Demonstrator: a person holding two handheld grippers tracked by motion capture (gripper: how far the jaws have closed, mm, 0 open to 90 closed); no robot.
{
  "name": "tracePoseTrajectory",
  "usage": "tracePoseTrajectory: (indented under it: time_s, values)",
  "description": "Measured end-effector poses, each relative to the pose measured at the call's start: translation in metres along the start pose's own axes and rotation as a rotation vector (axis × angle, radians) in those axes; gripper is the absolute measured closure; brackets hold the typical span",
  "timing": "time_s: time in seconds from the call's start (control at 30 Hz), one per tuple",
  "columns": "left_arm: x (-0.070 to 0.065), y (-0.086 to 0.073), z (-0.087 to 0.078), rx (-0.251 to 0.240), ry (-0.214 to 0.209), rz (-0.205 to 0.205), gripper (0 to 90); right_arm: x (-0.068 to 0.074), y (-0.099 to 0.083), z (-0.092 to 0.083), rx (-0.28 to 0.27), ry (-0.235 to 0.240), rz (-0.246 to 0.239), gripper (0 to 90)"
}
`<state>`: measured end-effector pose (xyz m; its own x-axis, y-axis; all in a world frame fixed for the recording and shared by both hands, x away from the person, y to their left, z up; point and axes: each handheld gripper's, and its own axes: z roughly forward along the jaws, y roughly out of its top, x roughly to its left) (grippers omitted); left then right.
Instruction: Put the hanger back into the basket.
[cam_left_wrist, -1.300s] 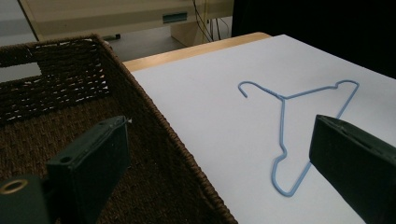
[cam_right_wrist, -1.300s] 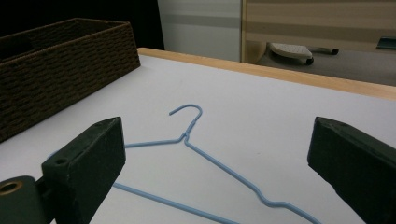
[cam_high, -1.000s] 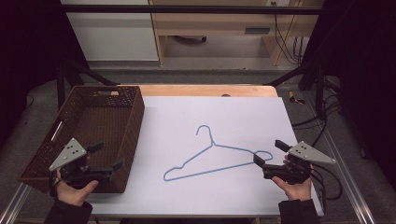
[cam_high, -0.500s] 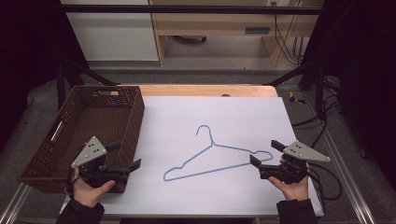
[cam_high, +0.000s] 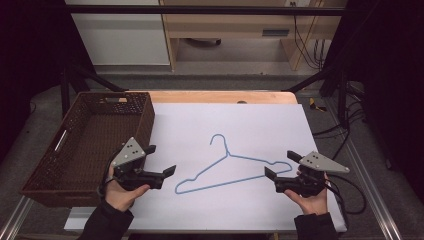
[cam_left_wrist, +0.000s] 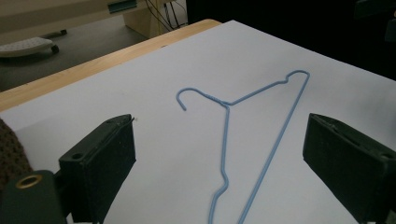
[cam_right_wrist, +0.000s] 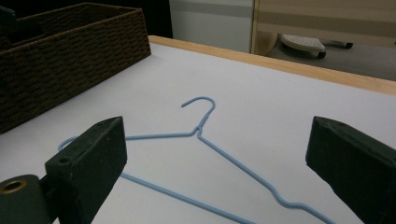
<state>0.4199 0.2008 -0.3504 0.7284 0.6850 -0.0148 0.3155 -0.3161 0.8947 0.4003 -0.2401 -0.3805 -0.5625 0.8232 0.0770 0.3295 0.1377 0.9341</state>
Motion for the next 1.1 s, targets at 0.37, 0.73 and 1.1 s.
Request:
tracePoseTrajectory:
  time_s: [0.37, 0.73, 1.1]
  values:
    - [-0.006, 0.005, 0.041, 0.061, -0.041, 0.007, 10.8, 0.0, 0.0, 0.001, 0.004, 0.003, -0.005, 5.6]
    - [-0.013, 0.004, 0.08, 0.126, -0.066, 0.019, 12.5, 0.001, -0.001, 0.003, 0.01, 0.007, -0.002, 5.7]
    - [-0.016, 0.0, 0.118, 0.189, -0.087, 0.026, 17.1, 0.001, -0.002, 0.005, 0.019, 0.01, -0.009, 5.8]
